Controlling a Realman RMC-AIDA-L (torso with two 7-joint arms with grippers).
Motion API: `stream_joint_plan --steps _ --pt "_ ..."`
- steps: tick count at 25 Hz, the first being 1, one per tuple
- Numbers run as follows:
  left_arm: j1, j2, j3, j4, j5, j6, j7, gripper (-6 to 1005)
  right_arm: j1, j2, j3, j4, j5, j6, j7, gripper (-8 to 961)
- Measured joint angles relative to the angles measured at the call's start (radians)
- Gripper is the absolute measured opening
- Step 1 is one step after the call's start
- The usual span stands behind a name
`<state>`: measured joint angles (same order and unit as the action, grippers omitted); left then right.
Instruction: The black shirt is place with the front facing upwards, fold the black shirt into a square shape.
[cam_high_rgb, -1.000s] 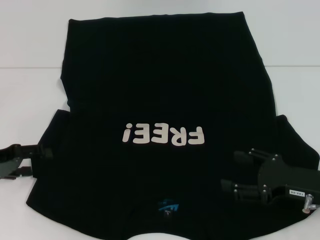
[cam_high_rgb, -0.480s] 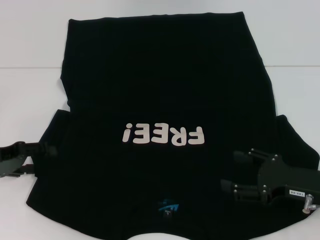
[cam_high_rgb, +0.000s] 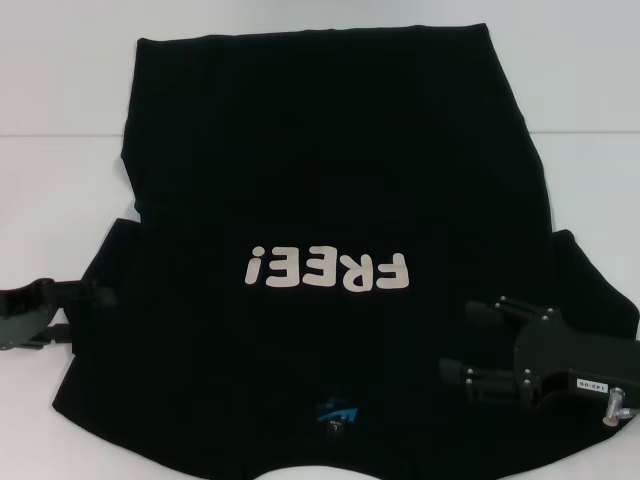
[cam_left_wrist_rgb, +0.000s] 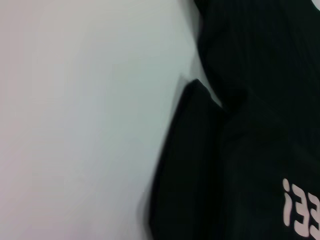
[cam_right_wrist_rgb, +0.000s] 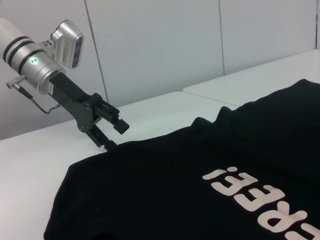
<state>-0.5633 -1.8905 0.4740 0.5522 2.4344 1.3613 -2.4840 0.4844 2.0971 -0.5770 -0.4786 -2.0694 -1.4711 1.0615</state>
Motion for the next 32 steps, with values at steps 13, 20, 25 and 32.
stream_joint_plan --steps 13,20,25,32 --pt "-0.005 -0.006 0.001 -0.003 0.021 -0.025 0.002 932 0.000 0.000 -0.001 0.001 0.000 -0.005 0.000 927" --pt "-0.018 -0.007 0.002 -0.022 0.018 -0.019 0.009 932 0.002 0.000 -0.001 0.002 0.000 -0.008 0.000 926" --pt "-0.021 -0.007 -0.001 -0.023 0.015 -0.022 0.009 933 0.002 0.000 -0.001 0.002 0.000 -0.008 0.000 926" --pt "-0.025 -0.008 0.001 -0.023 0.015 -0.038 0.011 933 0.003 0.000 -0.001 0.002 0.000 -0.008 0.000 926"
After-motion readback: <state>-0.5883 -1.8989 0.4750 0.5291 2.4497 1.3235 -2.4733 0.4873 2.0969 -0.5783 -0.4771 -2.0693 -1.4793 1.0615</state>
